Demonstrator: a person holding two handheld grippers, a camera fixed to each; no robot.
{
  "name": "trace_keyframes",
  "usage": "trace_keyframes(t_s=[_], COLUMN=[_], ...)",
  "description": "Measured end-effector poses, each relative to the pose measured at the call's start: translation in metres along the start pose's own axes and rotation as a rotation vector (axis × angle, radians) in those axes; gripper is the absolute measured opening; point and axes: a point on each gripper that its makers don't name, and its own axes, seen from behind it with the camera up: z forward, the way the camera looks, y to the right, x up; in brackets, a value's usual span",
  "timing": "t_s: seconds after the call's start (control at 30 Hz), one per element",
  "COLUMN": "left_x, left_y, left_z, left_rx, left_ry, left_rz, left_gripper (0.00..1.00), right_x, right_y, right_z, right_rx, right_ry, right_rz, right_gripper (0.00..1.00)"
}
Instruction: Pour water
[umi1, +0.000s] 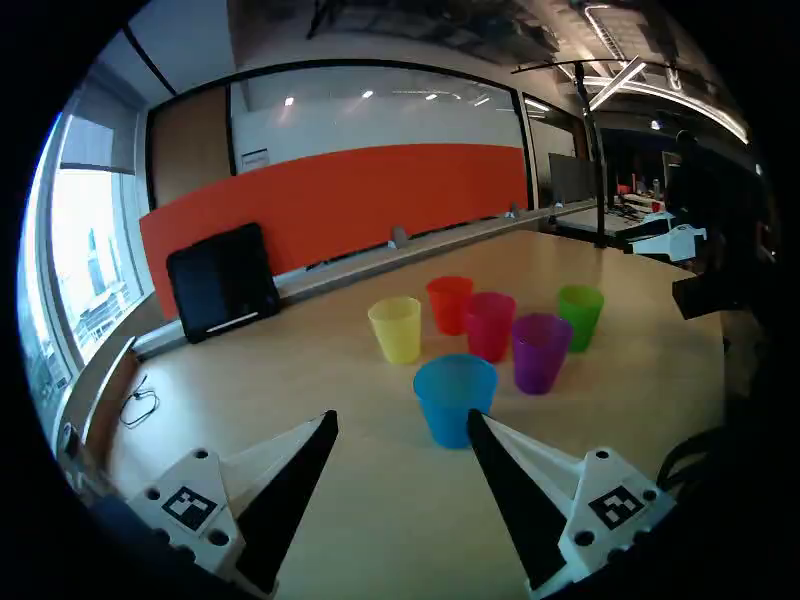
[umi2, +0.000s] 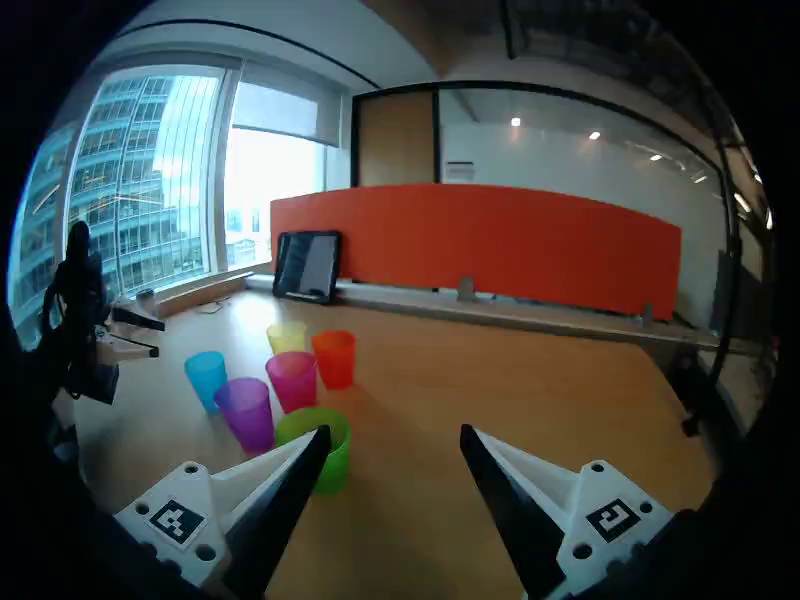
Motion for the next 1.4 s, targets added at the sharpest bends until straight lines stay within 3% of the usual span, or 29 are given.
trace_keyframes(t_s=[0.13,0.5,0.7,1.0,1.2,1.4], left_x=[0.013,0.041,0.048,0.056,0.051,0.05], left_y=[-0.01,-0.037,-0.047,-0.061,-0.067,-0.069], left_z=[-0.006,-0.026,-0.033,-0.039,-0.037,-0.035], left_rx=[0.057,0.216,0.29,0.383,0.437,0.475], left_ry=[0.062,0.219,0.271,0.327,0.33,0.348], left_rz=[-0.01,-0.099,-0.142,-0.186,-0.167,-0.15], left_gripper=[0.96,0.96,0.96,0.96,0.96,0.96], right_x=[0.016,0.05,0.063,0.071,0.068,0.064], right_y=[0.014,0.037,0.044,0.051,0.051,0.047], right_z=[-0.002,-0.012,-0.016,-0.022,-0.024,-0.023], right_rx=[-0.063,-0.202,-0.278,-0.396,-0.443,-0.45], right_ry=[0.074,0.248,0.321,0.373,0.377,0.383], right_rz=[0.012,0.045,0.045,0.031,0.02,0.045], right_gripper=[1.0,1.0,1.0,1.0,1.0,1.0])
